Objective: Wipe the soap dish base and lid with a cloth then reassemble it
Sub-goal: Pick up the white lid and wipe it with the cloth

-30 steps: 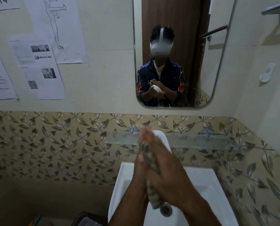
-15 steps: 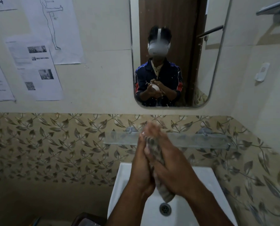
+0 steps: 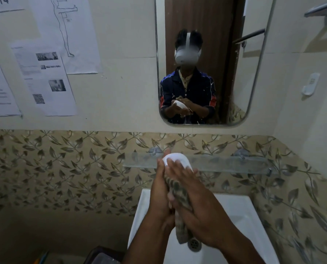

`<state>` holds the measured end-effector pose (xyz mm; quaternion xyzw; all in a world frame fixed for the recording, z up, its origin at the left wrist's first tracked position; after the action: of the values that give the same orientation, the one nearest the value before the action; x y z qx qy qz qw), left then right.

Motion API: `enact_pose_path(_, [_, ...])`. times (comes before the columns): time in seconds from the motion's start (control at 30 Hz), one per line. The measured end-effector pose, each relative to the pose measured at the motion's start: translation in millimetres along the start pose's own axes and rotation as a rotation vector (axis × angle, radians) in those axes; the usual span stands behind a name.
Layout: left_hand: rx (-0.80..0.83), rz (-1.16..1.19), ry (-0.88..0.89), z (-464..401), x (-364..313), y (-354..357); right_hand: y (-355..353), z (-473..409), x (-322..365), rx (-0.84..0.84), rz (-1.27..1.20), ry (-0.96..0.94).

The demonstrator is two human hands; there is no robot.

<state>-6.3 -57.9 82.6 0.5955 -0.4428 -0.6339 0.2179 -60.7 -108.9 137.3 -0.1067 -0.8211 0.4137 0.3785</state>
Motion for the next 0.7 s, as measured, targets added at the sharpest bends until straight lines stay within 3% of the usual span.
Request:
enact_pose_path(0.07, [-0.037,0.024,-0.004,-1,-9,-8,8,14,-7,-0.042,0.068,-0.064])
enact_pose_path(0.17, [-0.195,-0.007,-0.089,-9,3,-37,6,23,-35,-0.209,-0.106,0.068])
enact_pose_path(0.23, [-0.305,-0.048,-0.048,-11,5,-47,4,24,-44,-0.271,-0.210,0.137])
enact_pose_path(0.3, [-0.282,-0.032,0.057,-14,3,-48,6,22,-48,-0.244,-0.214,0.165])
enact_pose_path(0.4, [-0.276,-0.096,0.058,-4,2,-41,9,25,-56,-0.176,-0.073,0.237])
enact_pose_path(0.5, [-0.214,-0.263,0.052,-5,1,-34,-5,35,-67,-0.352,0.136,0.317])
enact_pose_path(0.57, [-0.203,-0.390,0.106,-1,-8,-26,-19,45,-74,-0.499,-0.058,0.439])
enact_pose_path(0.7, [-0.148,-0.515,0.281,-4,-21,-22,8,50,-104,-0.451,-0.853,0.707])
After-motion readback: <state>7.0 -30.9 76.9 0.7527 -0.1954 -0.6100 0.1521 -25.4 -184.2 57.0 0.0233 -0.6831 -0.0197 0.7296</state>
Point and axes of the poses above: each hand's wrist, its own z-axis away from the middle knuckle, its own y-axis out of the palm, x = y × z, the point moved 8 cm from there along -z, towards the middle knuckle, and after that the axes turned 14 degrees about x, right-handed, at the moved point
